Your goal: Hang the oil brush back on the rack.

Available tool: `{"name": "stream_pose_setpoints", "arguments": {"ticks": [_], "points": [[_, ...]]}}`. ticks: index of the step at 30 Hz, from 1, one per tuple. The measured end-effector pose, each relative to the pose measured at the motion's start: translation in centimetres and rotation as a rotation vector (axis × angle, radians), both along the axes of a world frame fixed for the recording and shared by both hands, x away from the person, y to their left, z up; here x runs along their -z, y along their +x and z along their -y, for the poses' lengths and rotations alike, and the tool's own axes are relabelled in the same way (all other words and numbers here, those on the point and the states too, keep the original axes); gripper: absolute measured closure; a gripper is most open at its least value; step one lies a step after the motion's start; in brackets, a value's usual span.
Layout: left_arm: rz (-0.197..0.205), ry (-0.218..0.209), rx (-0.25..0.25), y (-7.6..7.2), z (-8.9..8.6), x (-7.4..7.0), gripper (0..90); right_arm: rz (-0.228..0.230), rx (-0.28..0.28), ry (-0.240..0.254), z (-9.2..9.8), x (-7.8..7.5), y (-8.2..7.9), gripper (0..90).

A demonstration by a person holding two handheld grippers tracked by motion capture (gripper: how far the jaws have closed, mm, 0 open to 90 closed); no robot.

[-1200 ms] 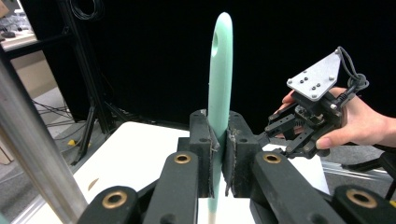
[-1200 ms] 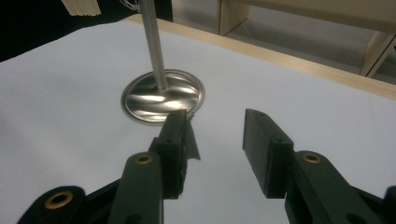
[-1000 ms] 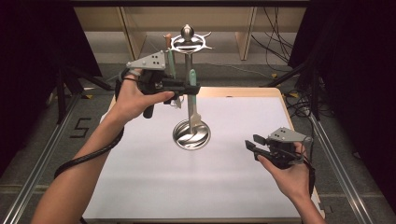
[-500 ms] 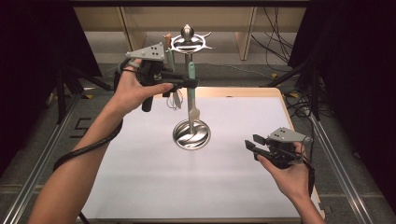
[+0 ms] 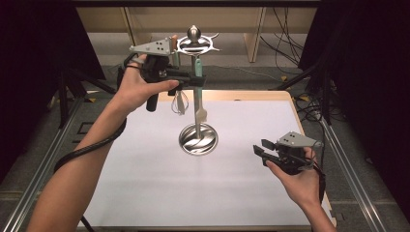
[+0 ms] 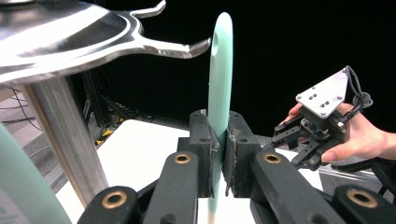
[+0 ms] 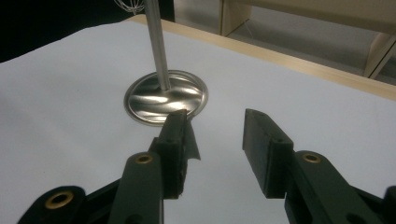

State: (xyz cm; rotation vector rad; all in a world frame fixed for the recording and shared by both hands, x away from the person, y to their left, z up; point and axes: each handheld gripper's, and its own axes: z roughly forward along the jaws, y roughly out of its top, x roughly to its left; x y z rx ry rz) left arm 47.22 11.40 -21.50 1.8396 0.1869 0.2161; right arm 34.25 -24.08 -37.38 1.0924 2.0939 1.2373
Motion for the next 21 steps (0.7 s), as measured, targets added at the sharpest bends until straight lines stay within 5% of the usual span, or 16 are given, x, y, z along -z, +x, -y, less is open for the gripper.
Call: {"name": "stream_pose_setpoints", "arguments": {"ticks": [1,2,6,9,11,21], "points": [[-0.005,0.000,-0.003,0.00,-0.03,-0.02,82.6,0.000,0.000,0.000,-0.01,-0.01,-0.01,61.0],[-0.100,-0.026,-0.031,-0.65,0.11,0.19,82.6,0.010,0.003,0.007,-0.04,0.07,0.03,61.0],[-0.107,-0.025,-0.031,-0.47,0.10,0.26,82.6,-0.030,0.016,0.037,-0.25,0.09,-0.19,61.0],[-0.111,-0.029,-0.027,-0.39,0.11,0.24,82.5,0.001,-0.003,0.000,0.07,-0.05,0.02,61.1],[-0.111,-0.030,-0.025,-0.39,0.11,0.19,82.5,0.022,0.007,0.019,-0.07,0.07,0.08,61.2],[-0.113,-0.033,-0.027,-0.42,-0.04,0.15,82.5,-0.014,0.024,0.044,-0.24,0.07,-0.19,61.4]]}}
